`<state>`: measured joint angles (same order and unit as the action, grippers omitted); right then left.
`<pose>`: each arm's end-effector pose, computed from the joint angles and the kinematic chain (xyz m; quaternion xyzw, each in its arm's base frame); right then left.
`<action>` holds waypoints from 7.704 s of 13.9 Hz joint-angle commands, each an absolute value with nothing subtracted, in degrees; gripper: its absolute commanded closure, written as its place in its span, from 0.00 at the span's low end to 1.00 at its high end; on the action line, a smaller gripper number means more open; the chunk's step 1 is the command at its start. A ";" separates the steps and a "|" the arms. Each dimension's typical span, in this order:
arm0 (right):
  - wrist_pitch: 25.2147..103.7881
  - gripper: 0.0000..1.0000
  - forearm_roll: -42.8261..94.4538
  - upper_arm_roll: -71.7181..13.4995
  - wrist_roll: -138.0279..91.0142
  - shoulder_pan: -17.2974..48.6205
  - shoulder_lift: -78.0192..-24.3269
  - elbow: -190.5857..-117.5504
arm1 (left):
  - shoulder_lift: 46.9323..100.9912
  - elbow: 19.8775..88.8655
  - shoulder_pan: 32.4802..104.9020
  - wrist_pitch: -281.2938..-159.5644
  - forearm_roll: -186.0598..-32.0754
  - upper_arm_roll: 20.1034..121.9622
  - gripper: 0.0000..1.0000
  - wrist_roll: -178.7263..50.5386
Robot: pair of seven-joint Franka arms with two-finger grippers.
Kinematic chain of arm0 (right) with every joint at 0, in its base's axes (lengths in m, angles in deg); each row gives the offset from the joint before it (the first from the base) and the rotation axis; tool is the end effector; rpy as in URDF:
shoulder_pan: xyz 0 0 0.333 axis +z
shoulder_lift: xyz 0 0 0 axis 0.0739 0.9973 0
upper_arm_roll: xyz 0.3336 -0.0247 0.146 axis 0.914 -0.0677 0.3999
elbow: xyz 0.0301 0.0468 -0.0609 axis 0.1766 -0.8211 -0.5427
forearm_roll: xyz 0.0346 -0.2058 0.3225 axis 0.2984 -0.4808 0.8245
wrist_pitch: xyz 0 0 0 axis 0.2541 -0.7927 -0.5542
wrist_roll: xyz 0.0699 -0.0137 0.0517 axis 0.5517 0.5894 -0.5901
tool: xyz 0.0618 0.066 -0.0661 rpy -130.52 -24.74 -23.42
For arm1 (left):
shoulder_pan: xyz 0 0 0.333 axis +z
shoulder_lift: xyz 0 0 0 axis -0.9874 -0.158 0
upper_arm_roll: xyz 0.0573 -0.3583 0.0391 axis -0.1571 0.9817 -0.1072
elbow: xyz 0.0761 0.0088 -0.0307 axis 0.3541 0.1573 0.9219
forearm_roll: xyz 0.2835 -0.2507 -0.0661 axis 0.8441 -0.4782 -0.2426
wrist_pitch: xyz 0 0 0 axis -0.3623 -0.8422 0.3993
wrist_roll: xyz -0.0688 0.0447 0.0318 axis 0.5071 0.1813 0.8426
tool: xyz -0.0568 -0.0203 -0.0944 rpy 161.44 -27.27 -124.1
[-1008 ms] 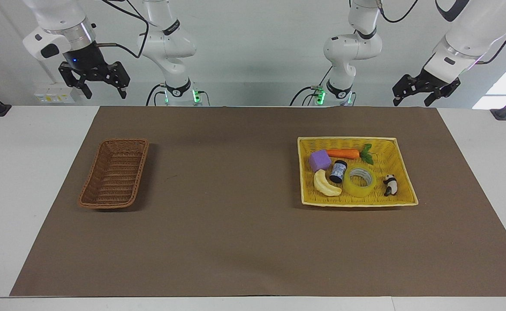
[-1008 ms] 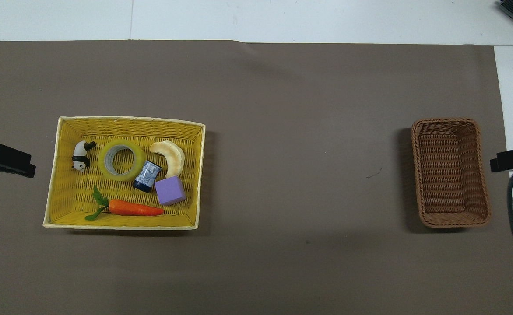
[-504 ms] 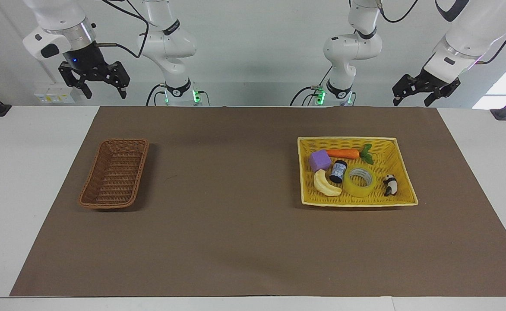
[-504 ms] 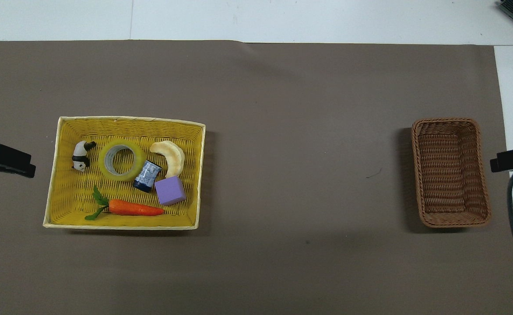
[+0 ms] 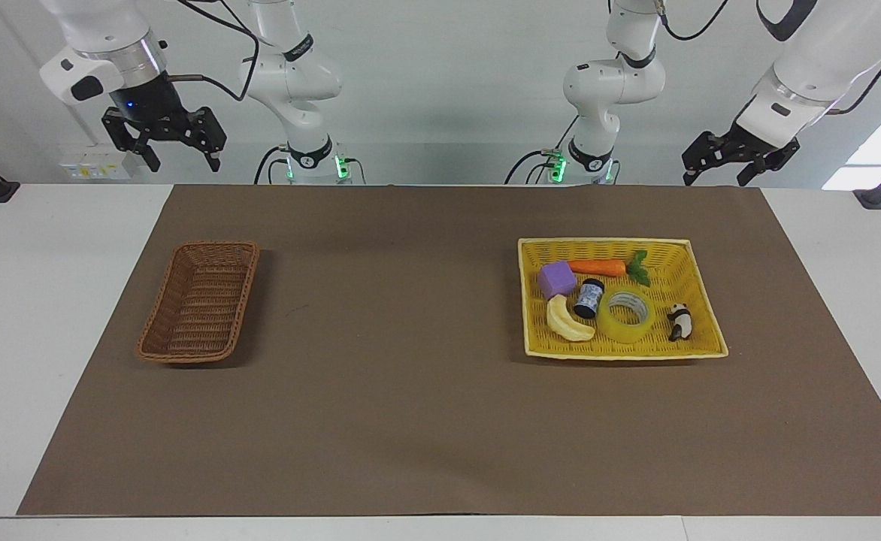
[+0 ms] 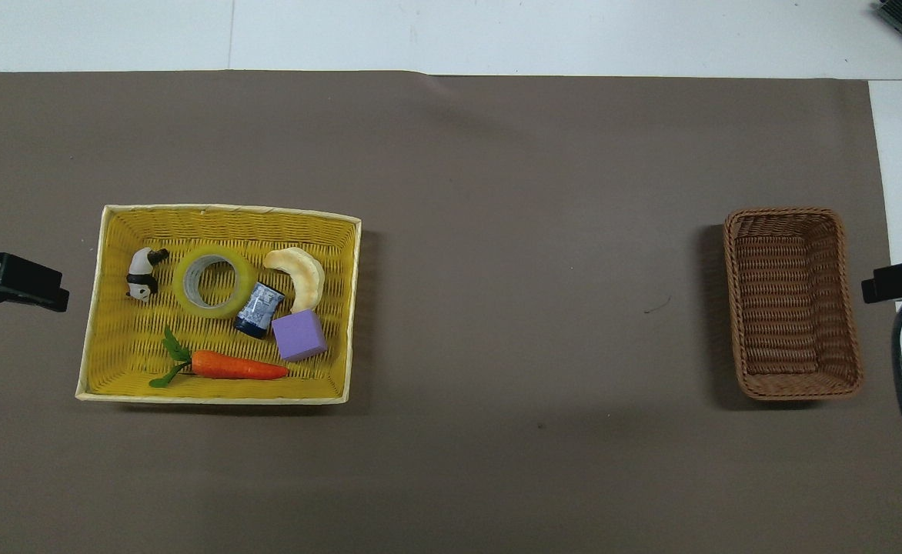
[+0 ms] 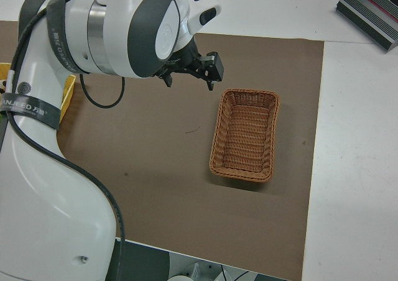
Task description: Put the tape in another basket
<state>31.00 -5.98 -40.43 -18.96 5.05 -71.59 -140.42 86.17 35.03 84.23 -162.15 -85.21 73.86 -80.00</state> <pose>0.5004 -0.0337 0.7073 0.9999 0.0011 -0.0087 0.0067 0.5110 -0.0270 0.6770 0.9974 -0.0272 -0.0658 0.0087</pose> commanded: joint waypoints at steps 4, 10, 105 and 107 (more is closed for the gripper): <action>31.98 0.00 -5.83 -40.00 -20.43 4.15 -72.67 -141.81 | 89.11 46.75 84.86 -172.46 -84.55 74.16 0.00 -80.33; 31.98 0.00 -5.83 -40.00 -20.43 4.15 -72.67 -141.81 | 86.94 57.49 86.36 -188.46 -85.16 74.25 0.00 -81.30; 55.62 1.00 22.21 -38.68 -50.65 -15.00 -55.71 -160.44 | 81.66 38.01 83.55 -175.07 -82.10 75.92 0.00 -81.55; 55.97 1.00 23.08 -38.68 -51.10 -16.06 -54.04 -160.36 | 81.30 34.31 83.72 -170.49 -81.47 76.00 0.00 -81.91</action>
<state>55.48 22.73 -39.67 -50.21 -15.13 -55.40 -161.05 83.06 39.14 83.46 -175.27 -83.24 75.62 -80.71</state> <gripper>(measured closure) 0.978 0.000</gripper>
